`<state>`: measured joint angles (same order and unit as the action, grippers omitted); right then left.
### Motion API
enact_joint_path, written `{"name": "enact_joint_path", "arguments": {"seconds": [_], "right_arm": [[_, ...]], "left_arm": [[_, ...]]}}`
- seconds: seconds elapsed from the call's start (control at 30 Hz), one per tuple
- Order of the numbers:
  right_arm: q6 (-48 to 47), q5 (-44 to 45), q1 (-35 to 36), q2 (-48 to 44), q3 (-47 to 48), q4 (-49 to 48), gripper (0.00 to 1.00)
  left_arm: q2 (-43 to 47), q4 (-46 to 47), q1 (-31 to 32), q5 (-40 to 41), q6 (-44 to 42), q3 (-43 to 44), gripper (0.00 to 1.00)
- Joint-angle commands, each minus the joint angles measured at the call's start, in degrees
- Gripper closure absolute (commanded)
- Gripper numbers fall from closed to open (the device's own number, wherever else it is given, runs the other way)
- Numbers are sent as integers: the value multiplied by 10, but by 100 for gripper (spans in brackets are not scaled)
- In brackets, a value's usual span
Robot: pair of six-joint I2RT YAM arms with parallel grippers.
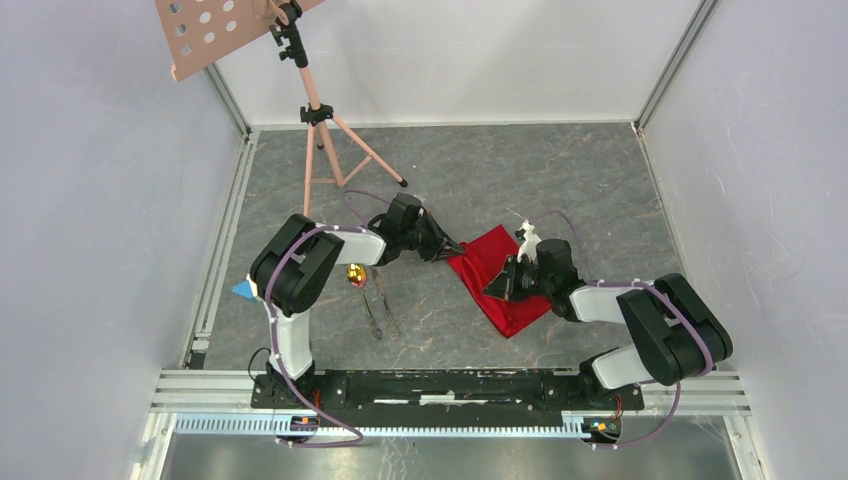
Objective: Fold the napkin into a case and place the utensils inside
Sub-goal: Smooth out the lower triangle-folded napkin at the center of the board.
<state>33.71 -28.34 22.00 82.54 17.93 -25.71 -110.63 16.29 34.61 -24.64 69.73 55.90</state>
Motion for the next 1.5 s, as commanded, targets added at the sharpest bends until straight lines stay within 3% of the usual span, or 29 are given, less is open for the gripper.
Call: {"name": "enact_joint_path", "arguments": {"seconds": [0.0,0.4,0.63,0.73,0.9,0.97,1.17,1.27,1.47], "right_arm": [[-33,23,-3,-10,26,47,96],[-55,34,-2,-19,48,95,89],[-167,159,8,-94,129,313,67],[-196,204,30,-120,153,359,57],[-199,122,70,-84,201,305,51],[-180,45,73,-41,215,238,51],[-131,-46,73,82,250,97,63],[-122,-53,72,122,252,72,68],[-128,-46,60,120,203,84,67]], "left_arm": [[-26,42,-12,-21,14,23,91],[-84,79,-15,-52,10,41,94],[-103,65,-16,-75,-7,47,96],[-100,57,-15,-79,-18,47,97],[-95,39,-16,-78,-29,47,97],[-96,28,-16,-75,-33,47,98],[-107,6,-20,-75,-33,57,98],[-113,5,-20,-77,-27,60,98],[-119,-4,-24,-76,-29,58,98]]}}
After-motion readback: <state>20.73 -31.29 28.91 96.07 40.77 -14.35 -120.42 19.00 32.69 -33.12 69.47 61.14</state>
